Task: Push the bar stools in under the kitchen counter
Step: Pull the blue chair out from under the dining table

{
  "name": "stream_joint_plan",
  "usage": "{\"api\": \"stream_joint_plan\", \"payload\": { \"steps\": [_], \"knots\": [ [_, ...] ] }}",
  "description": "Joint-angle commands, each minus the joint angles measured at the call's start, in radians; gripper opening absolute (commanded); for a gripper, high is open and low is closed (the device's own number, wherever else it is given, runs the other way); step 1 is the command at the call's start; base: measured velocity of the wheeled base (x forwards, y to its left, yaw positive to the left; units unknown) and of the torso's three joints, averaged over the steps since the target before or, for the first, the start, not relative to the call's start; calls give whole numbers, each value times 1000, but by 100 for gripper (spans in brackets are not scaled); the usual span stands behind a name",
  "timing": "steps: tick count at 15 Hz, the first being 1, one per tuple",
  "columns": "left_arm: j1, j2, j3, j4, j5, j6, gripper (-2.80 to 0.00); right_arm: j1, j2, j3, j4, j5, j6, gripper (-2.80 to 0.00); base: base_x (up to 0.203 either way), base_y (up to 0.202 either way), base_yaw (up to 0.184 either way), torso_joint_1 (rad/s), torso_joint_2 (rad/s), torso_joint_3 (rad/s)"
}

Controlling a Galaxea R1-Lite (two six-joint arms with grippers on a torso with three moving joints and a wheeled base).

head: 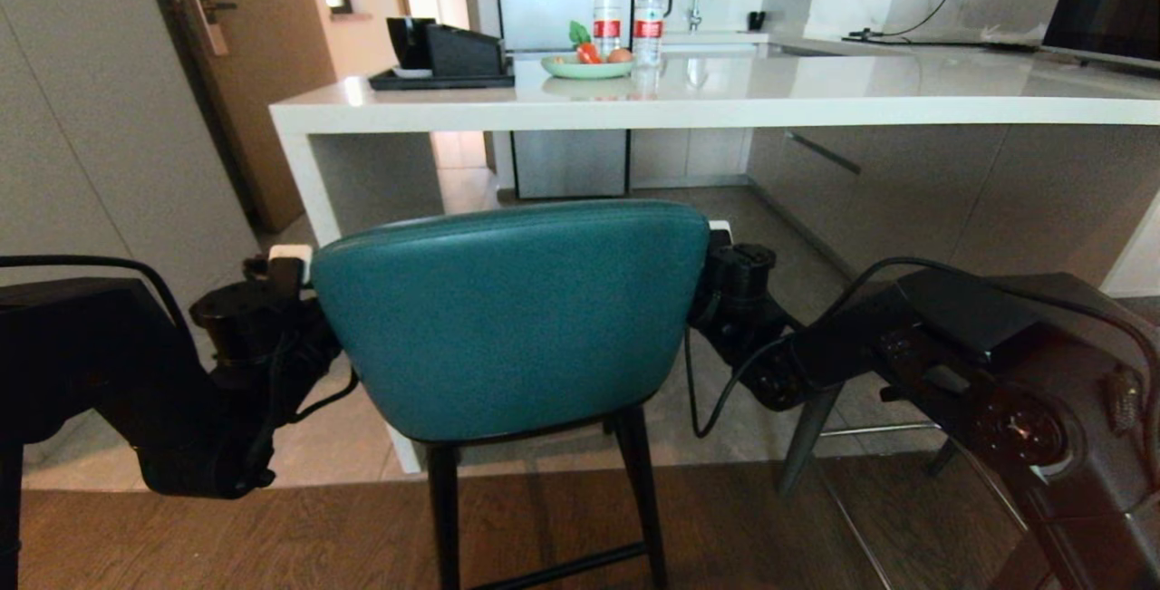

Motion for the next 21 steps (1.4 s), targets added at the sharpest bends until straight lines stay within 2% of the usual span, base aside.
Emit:
{"api": "stream_joint_plan", "payload": {
  "steps": [1, 6, 10, 16, 21],
  "knots": [
    [-1, -5, -4, -11, 1, -5, -280, 1, -39, 79, -38, 0, -1, -280, 0, 0, 0, 0, 0, 0],
    [1, 6, -5, -10, 1, -4, -280, 68, -180, 315, -159, -7, 0, -280, 0, 0, 0, 0, 0, 0],
    [1, 3, -4, -10, 1, -4, -280, 117, -236, 397, -194, -39, 7, -280, 0, 0, 0, 0, 0, 0],
    [19, -72, 145, -40, -15, -5, -280, 99, -175, 375, -200, -38, 11, -280, 0, 0, 0, 0, 0, 0],
    [-5, -159, 301, -81, -51, -5, -280, 52, -112, 347, -200, -36, 11, -280, 0, 0, 0, 0, 0, 0]
  ]
}}
